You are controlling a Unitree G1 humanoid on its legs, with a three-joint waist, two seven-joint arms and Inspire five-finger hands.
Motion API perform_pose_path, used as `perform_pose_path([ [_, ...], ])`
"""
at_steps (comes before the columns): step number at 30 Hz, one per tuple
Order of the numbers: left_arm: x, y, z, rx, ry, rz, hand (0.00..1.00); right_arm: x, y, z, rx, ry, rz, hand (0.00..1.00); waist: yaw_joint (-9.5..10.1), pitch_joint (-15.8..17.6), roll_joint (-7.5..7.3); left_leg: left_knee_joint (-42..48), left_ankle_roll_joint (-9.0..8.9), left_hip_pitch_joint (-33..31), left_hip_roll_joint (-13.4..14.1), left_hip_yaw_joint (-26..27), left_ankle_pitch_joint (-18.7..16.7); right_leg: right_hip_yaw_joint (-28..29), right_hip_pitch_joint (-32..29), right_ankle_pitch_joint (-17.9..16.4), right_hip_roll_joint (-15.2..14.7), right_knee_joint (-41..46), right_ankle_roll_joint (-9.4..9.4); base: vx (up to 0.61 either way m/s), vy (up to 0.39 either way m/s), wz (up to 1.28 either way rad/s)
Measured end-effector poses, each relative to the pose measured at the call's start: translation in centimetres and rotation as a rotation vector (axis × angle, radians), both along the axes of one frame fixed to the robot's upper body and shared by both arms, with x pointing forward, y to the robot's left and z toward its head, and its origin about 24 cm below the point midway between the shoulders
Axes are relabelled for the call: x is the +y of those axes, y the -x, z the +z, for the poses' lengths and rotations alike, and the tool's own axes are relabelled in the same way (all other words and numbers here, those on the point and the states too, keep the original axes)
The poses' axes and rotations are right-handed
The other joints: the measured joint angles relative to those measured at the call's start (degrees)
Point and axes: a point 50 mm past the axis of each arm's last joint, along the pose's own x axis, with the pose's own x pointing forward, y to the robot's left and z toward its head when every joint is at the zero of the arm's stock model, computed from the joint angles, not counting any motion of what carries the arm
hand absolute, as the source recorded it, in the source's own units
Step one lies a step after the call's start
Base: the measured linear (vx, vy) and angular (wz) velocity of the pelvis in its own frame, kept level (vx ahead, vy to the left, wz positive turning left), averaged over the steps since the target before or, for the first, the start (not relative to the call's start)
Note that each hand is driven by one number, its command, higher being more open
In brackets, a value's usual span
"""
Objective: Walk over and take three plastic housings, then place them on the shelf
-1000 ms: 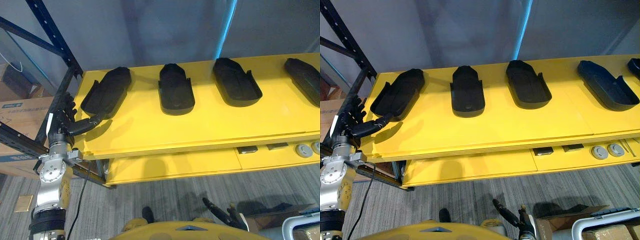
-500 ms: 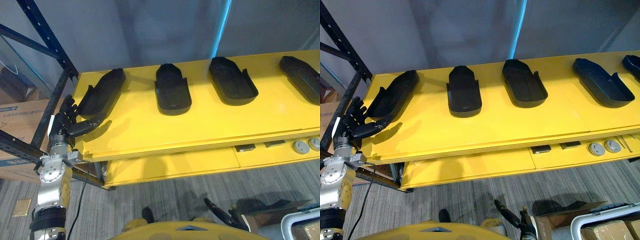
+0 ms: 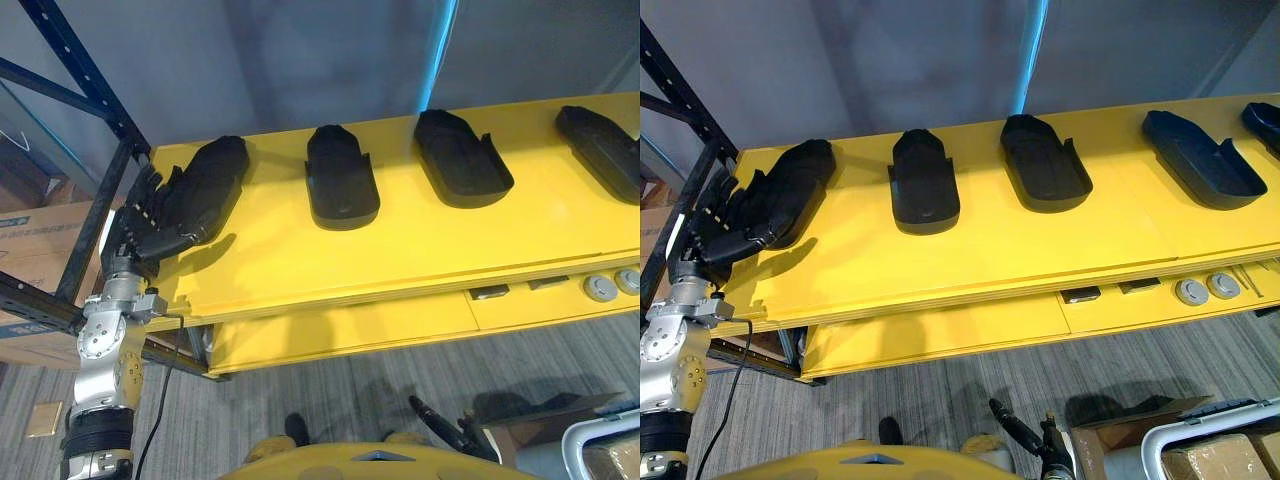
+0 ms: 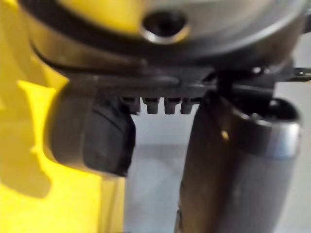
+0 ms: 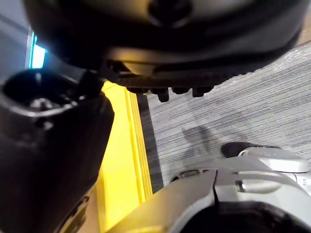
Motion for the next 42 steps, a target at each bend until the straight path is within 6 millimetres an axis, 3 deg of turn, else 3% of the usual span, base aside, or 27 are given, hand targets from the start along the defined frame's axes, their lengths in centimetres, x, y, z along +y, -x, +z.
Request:
perform_pose_path([
  [7, -2.0, 0.3, 3.6, -0.166, -0.025, -0.199, 1.00, -0.1, 0.0, 0.0, 0.000, 0.004, -0.006, 1.00, 0.08, -0.01, 0.63, -0.01, 0.01, 0.06, 0.02, -0.06, 0.01, -0.23, 0.06, 0.00, 0.01, 0.02, 0.00, 0.00, 0.000, 0.00],
  [10, -2.0, 0.4, 4.3, -0.190, -0.035, -0.174, 1.00, -0.1, 0.0, 0.0, 0.000, 0.005, -0.006, 1.00, 0.06, -0.02, 0.64, 0.00, 0.01, 0.08, 0.02, -0.15, 0.01, -0.39, 0.13, 0.00, 0.02, -0.01, 0.00, 0.00, 0.000, 0.00],
  [13, -1.4, 0.4, 4.4, -0.186, -0.044, -0.039, 1.00, -0.1, 0.0, 0.0, 0.000, 0.006, -0.007, 1.00, 0.05, -0.02, 0.63, 0.00, 0.03, 0.11, 0.02, -0.27, 0.04, -0.50, 0.22, 0.00, 0.02, -0.03, 0.00, 0.00, 0.000, 0.00],
  [19, 0.7, 0.5, 2.6, -0.106, -0.006, 0.260, 1.00, -0.2, 0.1, 0.0, 0.003, 0.016, -0.015, 1.00, -0.09, -0.03, 0.48, -0.01, 0.09, 0.12, -0.08, -1.05, 0.14, -1.32, 0.83, 0.02, 0.02, -0.42, 0.03, 0.00, -0.001, 0.07],
  [25, 1.6, 0.6, 0.8, -0.040, 0.053, 0.374, 1.00, 0.3, 0.0, -0.1, 0.007, 0.008, 0.010, 1.00, 0.31, 0.07, -0.23, 0.00, 0.17, -0.69, -0.39, -2.13, 0.19, -2.49, 0.81, 0.04, -0.12, -0.86, 0.07, 0.01, -0.003, 0.07],
  [37, 2.0, 0.3, 0.0, -0.004, 0.062, 0.373, 1.00, 0.7, -0.8, 0.0, 0.030, 0.007, 0.117, 1.00, 0.54, 0.86, -0.66, 0.03, 0.28, -1.30, -0.71, -3.51, 0.42, -3.70, 0.93, -0.05, -0.21, -0.88, -0.06, 0.02, -0.002, 0.06],
  [42, 2.7, -1.0, -0.2, 0.021, 0.062, 0.357, 1.00, 0.7, -0.8, -0.1, 0.033, -0.006, 0.142, 1.00, 0.47, 1.29, -0.61, 0.02, 0.32, -1.30, -0.63, -3.58, 0.60, -3.61, 0.82, -0.06, -0.17, -0.62, -0.07, 0.00, 0.000, 0.00],
])
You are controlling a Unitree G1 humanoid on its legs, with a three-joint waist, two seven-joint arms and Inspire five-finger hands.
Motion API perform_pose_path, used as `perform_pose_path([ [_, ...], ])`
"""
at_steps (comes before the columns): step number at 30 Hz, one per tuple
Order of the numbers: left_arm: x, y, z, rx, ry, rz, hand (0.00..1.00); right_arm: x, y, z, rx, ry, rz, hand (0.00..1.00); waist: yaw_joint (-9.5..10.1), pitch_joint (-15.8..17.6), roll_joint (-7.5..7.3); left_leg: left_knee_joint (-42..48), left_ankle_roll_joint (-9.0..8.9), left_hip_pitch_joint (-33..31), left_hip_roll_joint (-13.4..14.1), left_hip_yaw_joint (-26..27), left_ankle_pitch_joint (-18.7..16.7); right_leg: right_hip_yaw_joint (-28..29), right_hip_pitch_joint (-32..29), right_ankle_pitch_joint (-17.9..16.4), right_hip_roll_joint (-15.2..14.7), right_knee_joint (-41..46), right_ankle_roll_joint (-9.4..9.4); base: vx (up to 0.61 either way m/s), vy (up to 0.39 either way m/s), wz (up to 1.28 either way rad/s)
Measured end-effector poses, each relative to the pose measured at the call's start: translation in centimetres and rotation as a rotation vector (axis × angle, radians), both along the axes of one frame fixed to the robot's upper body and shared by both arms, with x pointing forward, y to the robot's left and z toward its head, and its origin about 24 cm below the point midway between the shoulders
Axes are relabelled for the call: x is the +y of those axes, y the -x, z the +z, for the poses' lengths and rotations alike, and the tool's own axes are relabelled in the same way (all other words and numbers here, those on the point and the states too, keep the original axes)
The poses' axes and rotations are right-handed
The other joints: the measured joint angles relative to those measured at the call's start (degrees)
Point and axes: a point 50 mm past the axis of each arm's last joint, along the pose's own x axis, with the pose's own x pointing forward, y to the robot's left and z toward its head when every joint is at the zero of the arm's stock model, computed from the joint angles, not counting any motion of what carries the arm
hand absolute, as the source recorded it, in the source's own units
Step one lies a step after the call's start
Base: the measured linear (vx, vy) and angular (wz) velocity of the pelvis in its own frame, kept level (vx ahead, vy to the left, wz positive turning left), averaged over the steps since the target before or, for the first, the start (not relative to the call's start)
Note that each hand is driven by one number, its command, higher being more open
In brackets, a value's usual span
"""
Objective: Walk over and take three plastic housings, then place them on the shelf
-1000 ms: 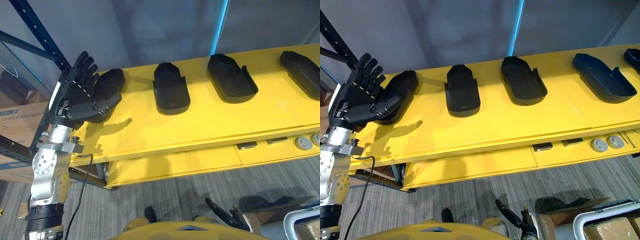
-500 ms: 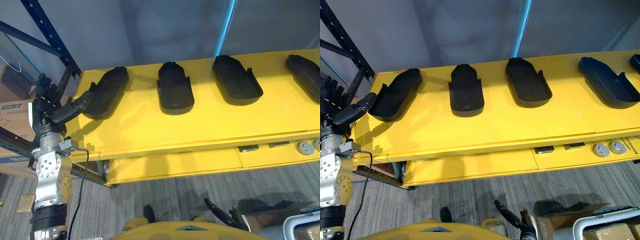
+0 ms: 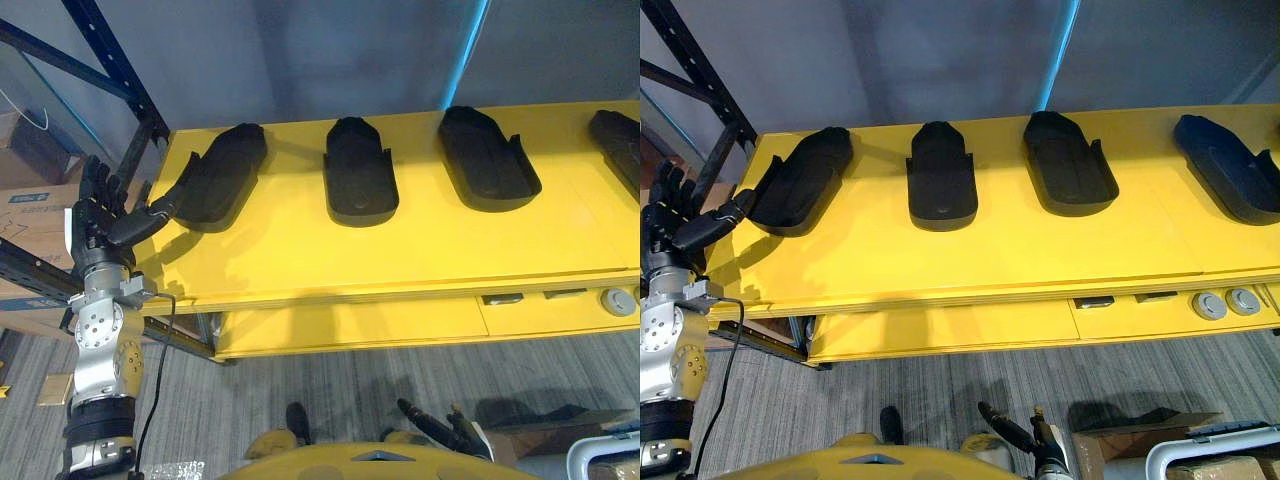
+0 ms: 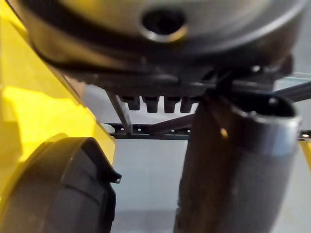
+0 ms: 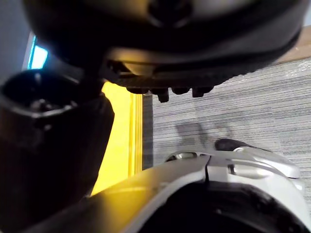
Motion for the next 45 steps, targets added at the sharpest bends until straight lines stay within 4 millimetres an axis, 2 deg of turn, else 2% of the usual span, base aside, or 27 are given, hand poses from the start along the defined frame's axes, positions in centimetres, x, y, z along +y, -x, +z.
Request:
perform_pose_path([
  [7, 1.7, -1.9, 1.0, 0.003, 0.004, 0.013, 1.00, 0.0, -0.2, 0.0, -0.005, -0.003, 0.006, 1.00, -0.52, 2.05, -0.02, 0.19, 0.10, -0.92, 0.07, 0.54, 0.15, 0.93, -1.64, -0.06, -0.01, 0.91, -0.09, 0.01, 0.010, -0.04],
  [13, 2.6, -2.5, 0.7, 0.033, 0.035, 0.023, 1.00, 0.1, -0.6, 0.1, -0.017, -0.006, 0.010, 1.00, -1.59, 2.65, -0.41, 0.27, 0.06, -0.79, 0.12, 1.47, 0.12, 2.15, -2.05, -0.05, 0.04, 1.04, -0.12, 0.04, 0.003, -0.09],
  [20, 2.1, -3.4, 0.0, 0.066, 0.070, -0.077, 1.00, 0.1, -0.7, 0.2, -0.022, -0.006, 0.012, 1.00, -1.88, 2.82, -0.28, 0.28, 0.05, -0.58, 0.54, 2.78, 0.12, 3.72, -3.39, -0.17, -0.01, 2.91, -0.31, -0.01, 0.013, -0.12],
  [28, 0.8, -3.9, -0.4, 0.107, 0.086, -0.361, 1.00, 0.1, -0.6, 0.2, -0.022, -0.017, 0.016, 1.00, -1.87, 3.16, 0.31, 0.22, 0.24, -0.54, 0.61, 2.84, 0.52, 3.95, -4.05, -0.22, -0.08, 3.74, -0.31, -0.02, 0.011, -0.01],
  [33, 0.5, -3.8, -0.9, 0.107, 0.147, -0.433, 1.00, -0.1, -0.6, 0.3, -0.026, -0.019, 0.017, 1.00, -1.96, 3.41, 0.82, 0.23, 0.24, -0.50, 0.70, 2.87, 0.53, 3.94, -3.91, -0.19, 0.03, 3.59, -0.28, 0.01, 0.001, 0.00],
  [41, 0.7, -3.3, -1.4, 0.127, 0.145, -0.413, 1.00, -0.2, -0.6, 0.3, -0.026, -0.015, 0.014, 1.00, -2.01, 3.41, 0.82, 0.26, 0.07, 0.25, 0.73, 3.29, 0.41, 4.02, -2.86, -0.18, 0.03, 3.35, -0.28, 0.02, 0.002, -0.02],
  [45, 1.7, -2.5, -2.0, 0.180, 0.055, -0.242, 1.00, -0.3, -0.6, 0.3, -0.026, -0.007, 0.012, 1.00, -2.29, 3.37, 1.10, 0.21, -0.05, 0.68, 0.86, 3.40, 0.34, 3.94, -2.84, -0.17, 0.09, 3.39, -0.26, -0.01, 0.004, -0.02],
])
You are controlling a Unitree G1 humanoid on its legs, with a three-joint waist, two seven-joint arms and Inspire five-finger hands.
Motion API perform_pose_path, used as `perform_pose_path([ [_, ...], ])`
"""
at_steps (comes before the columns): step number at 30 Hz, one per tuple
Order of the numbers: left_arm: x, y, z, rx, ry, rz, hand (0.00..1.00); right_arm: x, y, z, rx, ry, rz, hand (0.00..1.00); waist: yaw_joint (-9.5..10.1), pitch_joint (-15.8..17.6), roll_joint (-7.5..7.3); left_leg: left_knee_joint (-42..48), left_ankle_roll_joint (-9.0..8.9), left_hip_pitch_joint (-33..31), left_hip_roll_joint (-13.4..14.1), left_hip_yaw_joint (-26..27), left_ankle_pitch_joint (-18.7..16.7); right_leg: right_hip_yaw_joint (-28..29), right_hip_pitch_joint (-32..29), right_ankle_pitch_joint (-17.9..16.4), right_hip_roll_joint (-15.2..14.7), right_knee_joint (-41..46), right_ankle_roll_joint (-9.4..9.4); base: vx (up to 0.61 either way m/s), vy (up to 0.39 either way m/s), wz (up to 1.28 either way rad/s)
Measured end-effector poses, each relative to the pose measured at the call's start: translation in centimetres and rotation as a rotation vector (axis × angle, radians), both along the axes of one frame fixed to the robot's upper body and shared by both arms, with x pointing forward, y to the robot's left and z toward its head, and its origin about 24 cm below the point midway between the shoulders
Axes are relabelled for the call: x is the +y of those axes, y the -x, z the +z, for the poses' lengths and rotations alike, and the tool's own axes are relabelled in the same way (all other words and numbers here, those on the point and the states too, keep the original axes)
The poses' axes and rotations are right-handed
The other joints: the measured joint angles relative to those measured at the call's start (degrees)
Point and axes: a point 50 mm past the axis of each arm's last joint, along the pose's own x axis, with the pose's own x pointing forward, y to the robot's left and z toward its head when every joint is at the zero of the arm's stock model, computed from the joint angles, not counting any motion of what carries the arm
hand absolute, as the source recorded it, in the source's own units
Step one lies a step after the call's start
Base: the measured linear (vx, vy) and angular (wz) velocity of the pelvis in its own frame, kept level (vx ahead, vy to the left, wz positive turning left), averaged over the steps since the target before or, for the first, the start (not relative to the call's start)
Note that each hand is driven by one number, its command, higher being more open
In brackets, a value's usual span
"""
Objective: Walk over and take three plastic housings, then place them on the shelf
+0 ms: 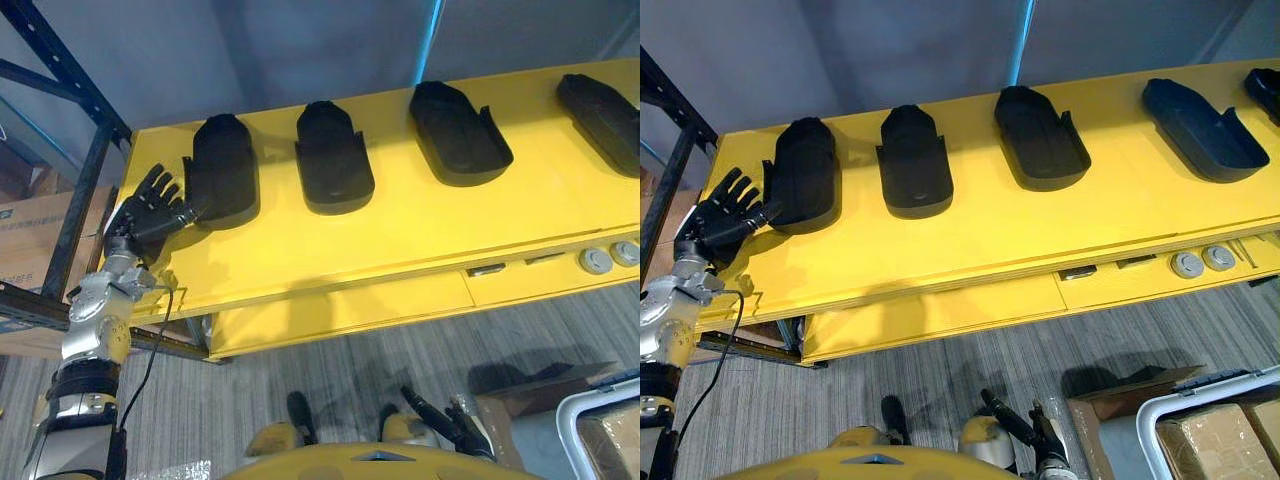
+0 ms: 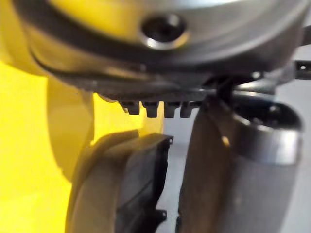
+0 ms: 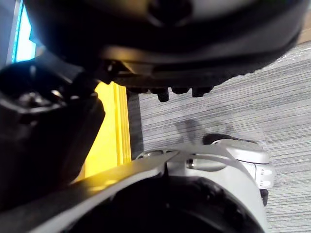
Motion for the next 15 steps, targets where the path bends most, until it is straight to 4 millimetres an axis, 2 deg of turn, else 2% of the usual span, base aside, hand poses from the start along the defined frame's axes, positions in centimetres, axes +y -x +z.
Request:
perform_pose_path([
  [2, 0.5, 0.2, 0.3, 0.002, -0.080, 0.093, 1.00, 0.0, 0.0, 0.0, 0.000, 0.002, -0.002, 1.00, 0.18, 0.00, -0.01, -0.02, 0.02, -0.01, 0.02, -0.08, 0.06, -0.06, -0.02, 0.00, 0.02, 0.04, 0.01, 0.00, 0.000, 0.00],
  [5, 1.5, 0.6, 1.7, -0.067, -0.187, 0.256, 1.00, 0.0, 0.1, 0.0, 0.002, 0.008, -0.008, 1.00, 0.43, -0.01, -0.03, -0.02, 0.08, -0.14, -0.04, -0.24, 0.10, -0.14, 0.02, 0.10, 0.01, -0.29, 0.17, 0.00, 0.005, 0.02],
  [8, 0.6, 1.1, 4.9, -0.258, -0.195, 0.327, 1.00, 0.1, 0.4, -0.1, 0.006, 0.013, -0.022, 1.00, 0.94, -0.14, -0.26, -0.01, 0.15, -0.39, -0.26, -0.82, 0.15, -0.39, 0.38, 0.22, -0.05, -0.70, 0.31, 0.04, 0.014, 0.11],
  [10, -0.8, 1.4, 7.2, -0.395, -0.192, 0.298, 1.00, 0.2, 0.5, -0.1, 0.007, 0.012, -0.026, 1.00, 1.10, -0.18, -0.33, -0.01, 0.15, -0.34, -0.41, -1.03, 0.14, -0.71, 0.72, 0.22, -0.17, -0.92, 0.31, 0.04, 0.013, 0.07],
  [11, -2.3, 1.6, 9.1, -0.497, -0.196, 0.240, 1.00, 0.2, 0.5, -0.1, 0.006, 0.014, -0.028, 1.00, 1.10, -0.22, -0.36, -0.02, 0.15, -0.25, -0.43, -1.04, 0.14, -0.80, 0.93, 0.24, -0.18, -1.05, 0.30, 0.02, 0.007, 0.03],
  [12, -3.2, 1.8, 10.1, -0.553, -0.198, 0.203, 1.00, 0.1, 0.5, -0.1, 0.005, 0.017, -0.032, 1.00, 1.00, -0.29, -0.35, -0.04, 0.15, -0.20, -0.41, -0.97, 0.14, -0.74, 0.94, 0.24, -0.17, -1.06, 0.29, 0.00, 0.000, 0.00],
  [15, -5.9, 2.2, 11.6, -0.647, -0.206, 0.056, 1.00, -0.1, 0.8, -0.1, 0.003, 0.020, -0.072, 1.00, 0.58, -1.26, -0.01, -0.21, -0.05, -0.09, -0.18, -0.18, -0.01, 0.00, 0.83, 0.40, 0.00, -1.16, 0.11, 0.01, 0.005, -0.13],
])
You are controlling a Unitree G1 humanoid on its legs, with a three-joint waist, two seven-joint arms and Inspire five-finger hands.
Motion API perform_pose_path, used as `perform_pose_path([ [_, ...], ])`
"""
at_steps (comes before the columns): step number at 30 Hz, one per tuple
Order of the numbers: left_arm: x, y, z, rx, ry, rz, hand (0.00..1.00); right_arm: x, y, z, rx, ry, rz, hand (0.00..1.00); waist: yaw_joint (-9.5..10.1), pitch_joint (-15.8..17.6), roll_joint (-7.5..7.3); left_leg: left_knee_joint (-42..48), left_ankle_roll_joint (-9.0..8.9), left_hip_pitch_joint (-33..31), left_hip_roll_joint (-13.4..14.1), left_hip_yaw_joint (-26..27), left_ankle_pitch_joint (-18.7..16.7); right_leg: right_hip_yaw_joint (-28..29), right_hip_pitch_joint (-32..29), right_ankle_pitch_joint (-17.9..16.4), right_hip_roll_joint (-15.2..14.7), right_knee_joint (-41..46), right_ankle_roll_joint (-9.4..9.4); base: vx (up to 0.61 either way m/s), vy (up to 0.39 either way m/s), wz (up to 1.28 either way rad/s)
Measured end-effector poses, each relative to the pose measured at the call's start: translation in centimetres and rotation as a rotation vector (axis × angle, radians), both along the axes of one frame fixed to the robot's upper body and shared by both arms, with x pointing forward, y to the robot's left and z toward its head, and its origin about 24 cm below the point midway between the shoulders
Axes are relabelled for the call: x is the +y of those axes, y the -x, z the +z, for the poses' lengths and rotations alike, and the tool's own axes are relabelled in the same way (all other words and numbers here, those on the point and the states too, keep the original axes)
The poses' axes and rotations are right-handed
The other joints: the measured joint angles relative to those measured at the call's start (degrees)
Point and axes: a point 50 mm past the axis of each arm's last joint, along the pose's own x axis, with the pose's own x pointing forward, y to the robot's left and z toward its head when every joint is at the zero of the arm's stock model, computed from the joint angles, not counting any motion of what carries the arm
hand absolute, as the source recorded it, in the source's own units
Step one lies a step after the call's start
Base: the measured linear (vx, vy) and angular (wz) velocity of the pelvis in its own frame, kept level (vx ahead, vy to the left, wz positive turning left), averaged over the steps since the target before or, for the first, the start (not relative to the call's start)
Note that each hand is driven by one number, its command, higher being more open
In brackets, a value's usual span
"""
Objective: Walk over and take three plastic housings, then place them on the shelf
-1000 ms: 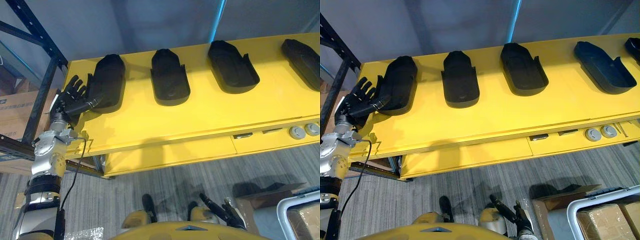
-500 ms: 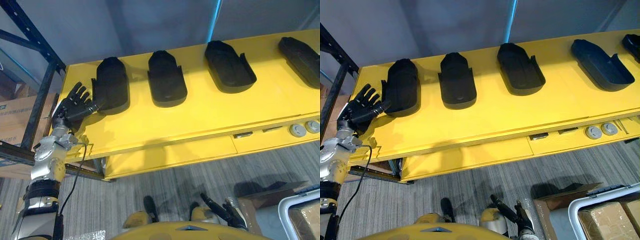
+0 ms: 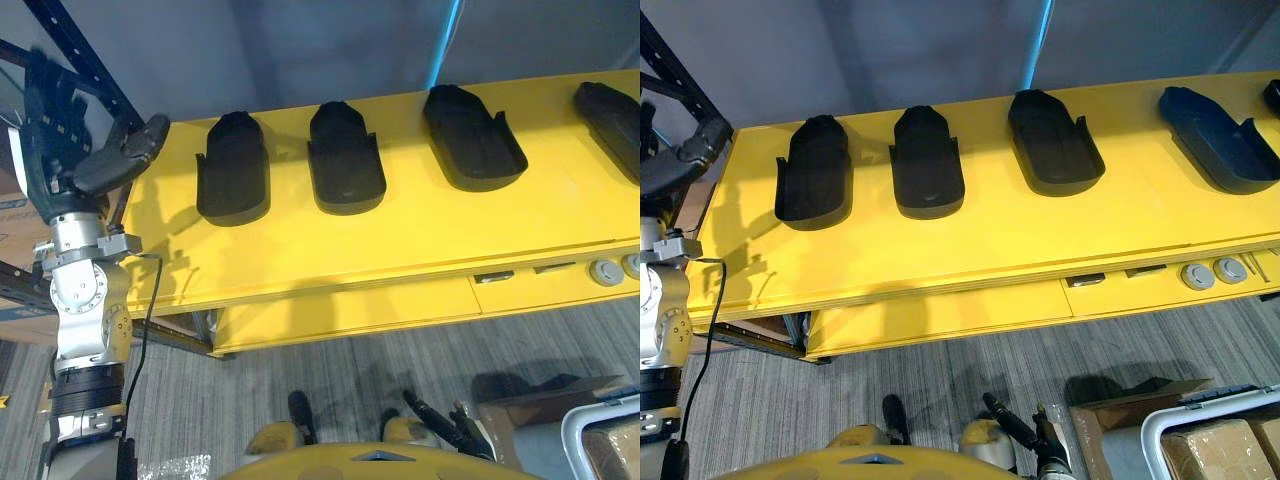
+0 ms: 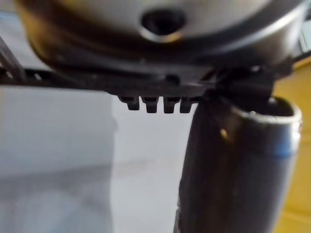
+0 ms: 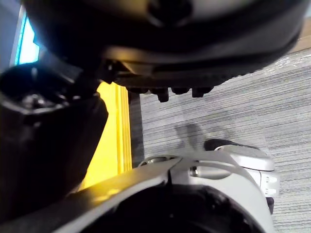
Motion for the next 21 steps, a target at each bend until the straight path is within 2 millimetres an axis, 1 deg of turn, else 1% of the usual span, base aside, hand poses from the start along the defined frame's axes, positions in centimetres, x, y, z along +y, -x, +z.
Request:
perform_pose_path([
  [2, -1.6, 0.2, -0.6, 0.010, -0.015, -0.096, 1.00, 0.0, 0.2, 0.0, 0.006, 0.010, -0.013, 1.00, -0.21, -0.71, 0.39, -0.02, -0.14, 0.81, 0.20, 0.99, -0.24, 0.67, 0.35, 0.34, 0.20, -0.57, -0.15, 0.02, 0.008, -0.27],
  [3, -2.6, 0.0, -1.3, 0.029, -0.012, -0.148, 1.00, -0.1, 0.3, -0.1, 0.009, 0.013, -0.018, 1.00, -0.39, -1.15, 0.60, -0.03, -0.25, 1.15, 0.42, 1.59, -0.35, 1.55, 0.31, 0.38, 0.40, -0.58, -0.20, 0.00, 0.003, -0.31],
  [4, -3.1, -0.1, -1.8, 0.048, -0.003, -0.174, 1.00, -0.2, 0.3, 0.0, 0.007, 0.015, -0.022, 1.00, -0.63, -1.18, 0.66, -0.04, -0.33, 1.54, 0.59, 2.02, -0.41, 1.72, 0.39, 0.44, 0.51, -0.57, -0.26, -0.01, -0.004, -0.29],
  [6, -3.8, -0.1, -3.2, 0.115, 0.025, -0.207, 1.00, -0.1, 0.3, -0.1, 0.007, 0.012, -0.027, 1.00, -1.87, -1.53, 0.60, -0.04, -0.49, 1.93, 1.10, 2.81, -0.52, 2.43, 0.33, 0.56, 0.90, -0.58, -0.42, -0.02, -0.012, -0.27],
  [7, -4.2, -0.4, -4.0, 0.152, 0.058, -0.234, 1.00, -0.1, 0.6, -0.1, 0.012, 0.009, -0.037, 1.00, -1.96, -1.62, 0.54, -0.04, -0.53, 2.04, 1.41, 3.43, -0.53, 3.00, 0.12, 0.67, 1.17, -0.61, -0.55, -0.02, -0.013, -0.23],
  [8, -4.4, -0.5, -4.4, 0.172, 0.065, -0.241, 1.00, -0.1, 0.7, -0.2, 0.016, 0.007, -0.044, 1.00, -2.08, -1.67, 0.44, -0.04, -0.55, 2.06, 1.51, 3.56, -0.52, 3.09, 0.10, 0.71, 1.27, -0.68, -0.58, -0.01, -0.015, -0.15],
  [10, -4.8, -0.9, -5.9, 0.242, 0.087, -0.253, 1.00, 0.1, 1.2, -0.3, 0.031, 0.002, -0.055, 1.00, -2.87, -1.96, -0.07, -0.04, -0.64, 2.11, 1.76, 3.79, -0.53, 3.26, 0.11, 0.83, 1.55, -0.93, -0.69, 0.00, -0.013, -0.06],
  [11, -4.9, -0.9, -6.3, 0.258, 0.095, -0.254, 1.00, 0.1, 1.2, -0.3, 0.032, 0.001, -0.056, 1.00, -2.96, -2.03, -0.19, -0.04, -0.68, 2.12, 1.81, 3.91, -0.56, 3.39, 0.12, 0.92, 1.62, -1.26, -0.71, 0.01, -0.004, -0.12],
  [13, -5.1, -1.0, -7.7, 0.318, 0.117, -0.255, 1.00, 0.2, 1.4, -0.4, 0.033, -0.002, -0.058, 1.00, -2.97, -2.19, -0.52, -0.03, -0.84, 2.14, 2.01, 4.89, -0.67, 4.25, 0.00, 1.44, 1.86, -1.82, -0.68, 0.03, 0.003, -0.18],
  [15, -5.3, -1.2, -8.7, 0.367, 0.122, -0.261, 1.00, 0.2, 1.4, -0.4, 0.033, -0.002, -0.058, 1.00, -3.05, -2.22, -0.57, -0.02, -0.93, 2.16, 1.98, 5.15, -0.75, 4.48, 0.11, 1.74, 1.87, -2.34, -0.65, 0.03, 0.009, -0.09],
  [19, -6.2, -1.4, -10.0, 0.439, 0.125, -0.278, 1.00, 0.3, 1.4, -0.4, 0.031, -0.003, -0.055, 1.00, -3.15, -2.23, -0.59, -0.01, -1.04, 2.06, 1.95, 5.18, -0.84, 4.53, 0.11, 1.85, 1.87, -2.60, -0.60, 0.02, 0.004, -0.01],
  [21, -6.4, -1.4, -10.4, 0.461, 0.126, -0.286, 1.00, 0.3, 1.4, -0.4, 0.031, -0.003, -0.054, 1.00, -3.15, -2.23, -0.59, -0.02, -1.07, 2.02, 1.97, 5.16, -0.85, 4.50, 0.11, 1.85, 1.90, -2.64, -0.61, 0.00, 0.000, 0.00],
])
